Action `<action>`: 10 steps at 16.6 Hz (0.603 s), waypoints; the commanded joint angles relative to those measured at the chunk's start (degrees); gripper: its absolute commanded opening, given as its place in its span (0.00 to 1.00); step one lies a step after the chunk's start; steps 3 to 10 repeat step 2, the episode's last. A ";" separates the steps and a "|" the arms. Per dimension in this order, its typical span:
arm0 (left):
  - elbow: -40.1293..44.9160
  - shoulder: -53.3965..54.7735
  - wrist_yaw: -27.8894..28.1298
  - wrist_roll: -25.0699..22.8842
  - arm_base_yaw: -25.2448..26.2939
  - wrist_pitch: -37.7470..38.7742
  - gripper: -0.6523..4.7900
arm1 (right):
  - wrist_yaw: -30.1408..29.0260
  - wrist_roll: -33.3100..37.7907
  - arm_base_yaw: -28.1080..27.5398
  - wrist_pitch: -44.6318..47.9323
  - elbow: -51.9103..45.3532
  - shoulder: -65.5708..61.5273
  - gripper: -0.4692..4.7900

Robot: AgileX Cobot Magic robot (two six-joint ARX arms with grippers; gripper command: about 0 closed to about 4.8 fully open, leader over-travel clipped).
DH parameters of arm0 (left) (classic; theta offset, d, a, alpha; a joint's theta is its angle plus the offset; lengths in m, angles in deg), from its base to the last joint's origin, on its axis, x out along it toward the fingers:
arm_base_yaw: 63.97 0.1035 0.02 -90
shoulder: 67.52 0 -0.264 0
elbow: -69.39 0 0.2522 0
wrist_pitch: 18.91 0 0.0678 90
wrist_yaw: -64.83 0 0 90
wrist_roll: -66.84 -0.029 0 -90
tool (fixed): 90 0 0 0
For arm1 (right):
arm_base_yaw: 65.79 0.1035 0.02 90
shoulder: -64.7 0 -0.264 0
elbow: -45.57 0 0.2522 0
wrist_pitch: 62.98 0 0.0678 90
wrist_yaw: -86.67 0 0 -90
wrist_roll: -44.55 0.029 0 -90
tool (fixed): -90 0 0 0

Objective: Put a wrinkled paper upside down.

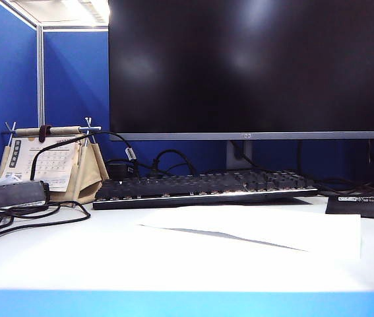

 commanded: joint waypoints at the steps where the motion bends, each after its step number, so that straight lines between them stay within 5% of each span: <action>1: 0.00 -0.02 0.13 -0.22 0.00 0.92 0.11 | -0.48 0.22 0.07 0.11 -0.28 0.11 0.08; 10: 0.00 -0.02 0.13 -0.22 0.00 0.92 0.11 | -0.46 0.22 0.07 0.11 -0.28 0.09 0.08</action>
